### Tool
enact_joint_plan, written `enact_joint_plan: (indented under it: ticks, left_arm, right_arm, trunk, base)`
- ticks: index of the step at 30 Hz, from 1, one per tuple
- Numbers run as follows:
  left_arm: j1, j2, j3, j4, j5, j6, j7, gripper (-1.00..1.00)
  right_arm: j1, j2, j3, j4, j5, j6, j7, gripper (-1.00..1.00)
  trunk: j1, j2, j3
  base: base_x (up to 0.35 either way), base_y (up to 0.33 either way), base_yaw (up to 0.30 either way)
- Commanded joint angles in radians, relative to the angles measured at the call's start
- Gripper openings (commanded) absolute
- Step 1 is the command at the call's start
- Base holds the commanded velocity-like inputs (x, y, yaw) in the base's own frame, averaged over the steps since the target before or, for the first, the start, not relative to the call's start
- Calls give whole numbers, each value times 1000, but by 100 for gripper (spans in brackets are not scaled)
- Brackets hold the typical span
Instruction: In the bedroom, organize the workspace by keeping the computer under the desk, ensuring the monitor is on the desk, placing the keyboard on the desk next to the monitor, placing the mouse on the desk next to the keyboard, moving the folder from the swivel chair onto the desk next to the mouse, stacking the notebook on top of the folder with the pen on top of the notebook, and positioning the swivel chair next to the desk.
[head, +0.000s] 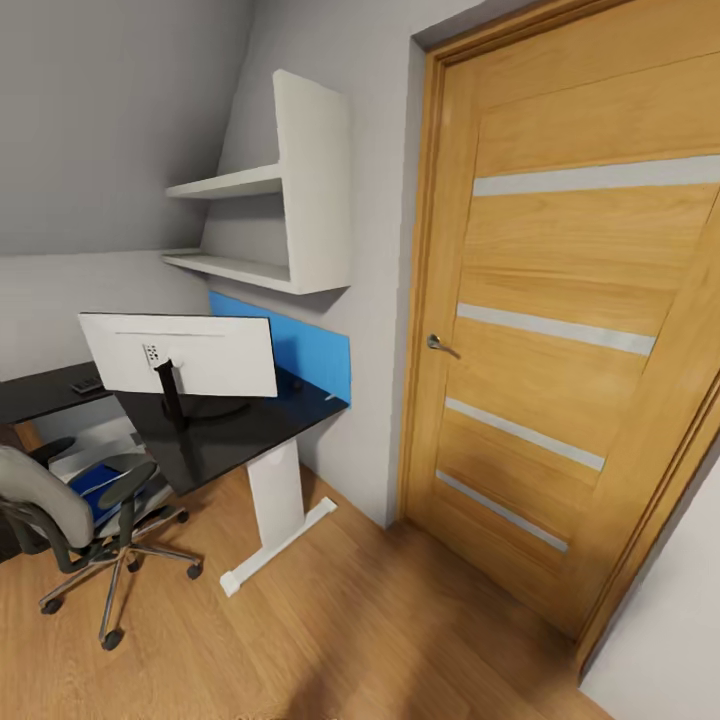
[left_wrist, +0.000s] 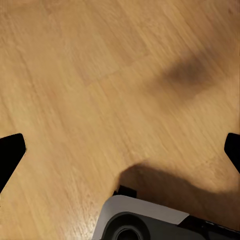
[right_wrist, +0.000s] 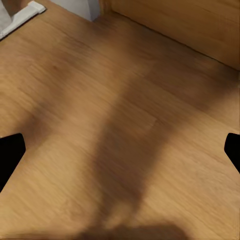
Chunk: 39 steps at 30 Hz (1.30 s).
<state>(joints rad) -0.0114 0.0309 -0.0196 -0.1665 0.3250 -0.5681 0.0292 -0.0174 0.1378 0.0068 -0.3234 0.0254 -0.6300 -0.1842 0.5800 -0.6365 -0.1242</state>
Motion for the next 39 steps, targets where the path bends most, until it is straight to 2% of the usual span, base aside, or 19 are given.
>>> enact_joint_plan:
  ticks: [1,7,15,16,21,28,39]
  left_arm:
    - [-1,0,-2,1,1,-16,3,100]
    - [-1,0,-2,2,3,-60,3,100]
    - [-1,0,-2,19,3,-150,3,100]
    - [-1,0,-2,25,3,-163,3,100]
    - [-1,0,-3,29,3,-170,3,100]
    - [-1,-1,-5,31,1,-171,1,100]
    - [-1,-1,-5,32,1,-170,1,100]
  right_arm:
    - [-1,0,1,1,18,-2,-5,100]
    - [0,0,1,2,66,-2,-18,100]
    - [0,0,1,3,96,-2,-29,100]
    - [0,0,0,3,121,-2,-30,100]
    - [-1,0,-1,4,157,-2,-30,100]
    - [0,0,0,4,169,-2,-31,100]
    - [0,0,-1,4,216,-2,-31,100]
  trunk:
    - [0,-1,-2]
    - [0,-1,-6]
    - [0,-1,-10]
    - [0,-1,-11]
    - [0,-1,-14]
    - [0,-1,-18]
    - [0,-1,-24]
  base:
    - [1,0,278]
    - [0,0,278]
    - [0,0,278]
    - [0,0,278]
    - [0,0,278]
    - [0,0,278]
    - [0,0,278]
